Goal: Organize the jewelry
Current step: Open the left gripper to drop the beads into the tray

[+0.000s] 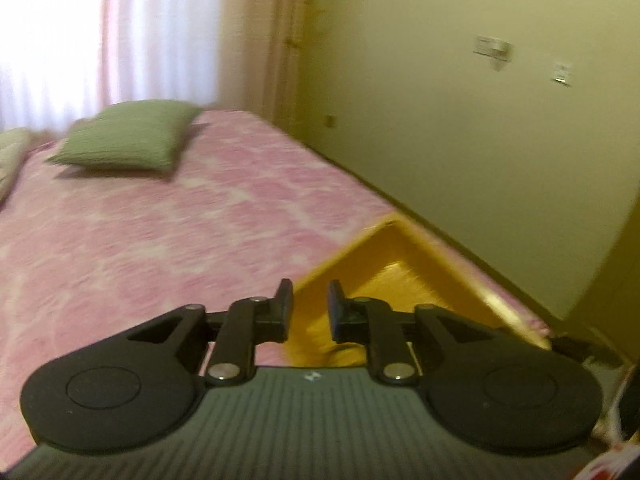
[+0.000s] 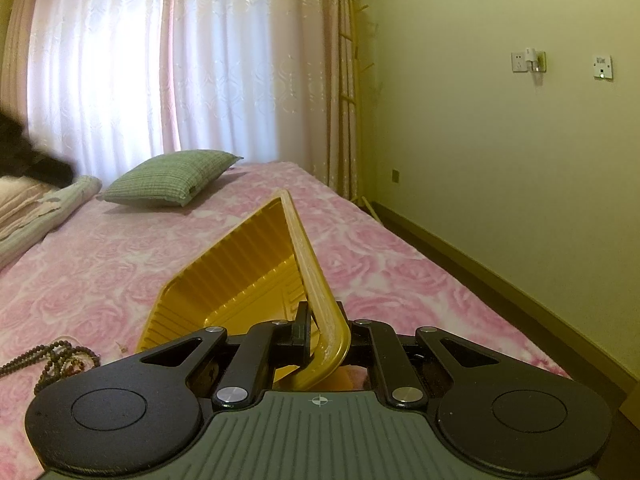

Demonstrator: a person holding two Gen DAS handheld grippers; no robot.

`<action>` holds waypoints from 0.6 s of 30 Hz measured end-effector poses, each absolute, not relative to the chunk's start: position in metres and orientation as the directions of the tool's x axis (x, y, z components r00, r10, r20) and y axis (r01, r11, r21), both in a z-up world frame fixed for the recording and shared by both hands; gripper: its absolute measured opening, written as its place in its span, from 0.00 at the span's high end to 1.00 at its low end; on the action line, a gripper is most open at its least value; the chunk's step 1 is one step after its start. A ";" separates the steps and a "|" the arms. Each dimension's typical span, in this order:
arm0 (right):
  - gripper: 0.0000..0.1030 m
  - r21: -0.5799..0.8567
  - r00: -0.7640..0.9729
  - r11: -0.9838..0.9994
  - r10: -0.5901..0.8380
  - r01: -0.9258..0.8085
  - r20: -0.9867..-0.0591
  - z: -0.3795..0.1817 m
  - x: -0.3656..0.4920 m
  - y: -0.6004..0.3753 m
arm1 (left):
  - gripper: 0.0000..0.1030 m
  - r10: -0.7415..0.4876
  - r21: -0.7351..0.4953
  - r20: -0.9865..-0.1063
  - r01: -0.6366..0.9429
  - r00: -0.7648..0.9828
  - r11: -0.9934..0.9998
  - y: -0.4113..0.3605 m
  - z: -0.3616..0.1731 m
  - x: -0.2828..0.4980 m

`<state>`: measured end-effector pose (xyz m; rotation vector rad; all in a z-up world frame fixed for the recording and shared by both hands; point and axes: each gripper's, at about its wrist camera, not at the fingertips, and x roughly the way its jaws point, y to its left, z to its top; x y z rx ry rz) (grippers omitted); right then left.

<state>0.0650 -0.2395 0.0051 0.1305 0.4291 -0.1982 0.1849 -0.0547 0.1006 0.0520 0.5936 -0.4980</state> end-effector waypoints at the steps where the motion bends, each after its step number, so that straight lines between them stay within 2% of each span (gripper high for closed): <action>1: 0.91 0.082 0.891 0.973 -0.163 0.217 -0.424 0.005 0.065 -0.239 | 0.83 -0.406 -0.092 -0.555 0.432 0.726 0.897 -0.040 0.097 0.184; 12: 0.91 0.073 0.890 0.973 -0.168 0.218 -0.424 0.005 0.065 -0.238 | 0.77 -0.109 -0.091 -0.602 0.067 0.791 0.994 0.109 0.055 0.166; 18: 0.91 0.062 0.888 0.973 -0.174 0.220 -0.425 0.004 0.066 -0.235 | 0.72 -0.007 -0.061 -0.651 -0.044 0.759 0.997 0.152 0.021 0.154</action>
